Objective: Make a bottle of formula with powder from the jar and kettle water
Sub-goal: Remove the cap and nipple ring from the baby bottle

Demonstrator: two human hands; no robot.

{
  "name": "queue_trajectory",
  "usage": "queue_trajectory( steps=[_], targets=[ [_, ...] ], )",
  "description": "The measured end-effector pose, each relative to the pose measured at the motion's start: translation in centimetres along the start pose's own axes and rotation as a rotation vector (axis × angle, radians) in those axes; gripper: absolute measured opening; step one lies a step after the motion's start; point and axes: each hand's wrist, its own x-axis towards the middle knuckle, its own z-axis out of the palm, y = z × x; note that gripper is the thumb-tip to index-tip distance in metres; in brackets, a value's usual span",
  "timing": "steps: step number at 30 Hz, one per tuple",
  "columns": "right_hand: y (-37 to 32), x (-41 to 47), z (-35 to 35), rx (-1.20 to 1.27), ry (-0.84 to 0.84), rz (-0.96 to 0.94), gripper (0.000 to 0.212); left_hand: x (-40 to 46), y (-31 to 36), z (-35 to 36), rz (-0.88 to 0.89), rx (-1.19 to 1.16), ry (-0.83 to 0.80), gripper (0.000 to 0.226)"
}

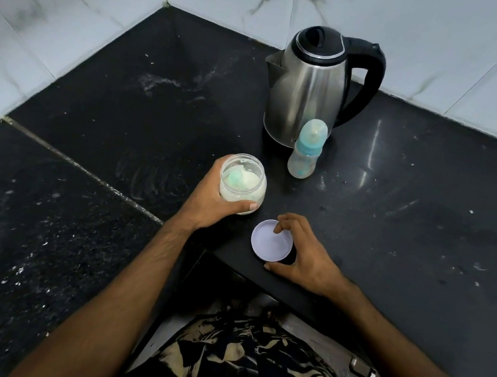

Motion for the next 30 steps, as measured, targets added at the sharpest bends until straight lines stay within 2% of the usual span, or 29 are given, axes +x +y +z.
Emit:
queue_trajectory(
  steps=[4,9,13,15,19,22,27,30],
  targets=[
    [0.0,-0.1,-0.2,-0.002,-0.024,0.0,0.069,-0.2,0.1,0.0,-0.013,0.0,-0.012,0.096],
    [-0.2,0.4,-1.2,0.068,0.076,0.016,0.058,0.1,0.9,-0.3,-0.041,-0.013,-0.024,0.114],
    [-0.2,1.6,-3.0,0.141,0.138,0.03,0.053,1.0,2.5,-1.1,-0.037,-0.003,-0.002,0.108],
    [-0.3,2.6,-4.2,0.147,0.204,0.057,0.051,1.5,3.3,-1.4,-0.016,0.013,0.012,0.103],
    [-0.4,5.2,-6.9,0.125,0.455,0.06,0.045,2.8,4.9,-1.2,0.033,0.051,0.056,0.09],
    [-0.7,7.4,-9.2,0.078,0.548,0.031,0.053,3.7,6.1,-0.8,0.065,0.066,0.06,0.083],
    [-1.2,10.5,-11.9,-0.033,0.425,0.042,0.074,5.3,8.1,0.2,0.112,0.108,0.028,0.081],
    [-1.3,11.8,-12.3,-0.136,0.299,0.011,0.073,5.8,8.9,1.0,0.141,0.11,0.024,0.078]
  ],
)
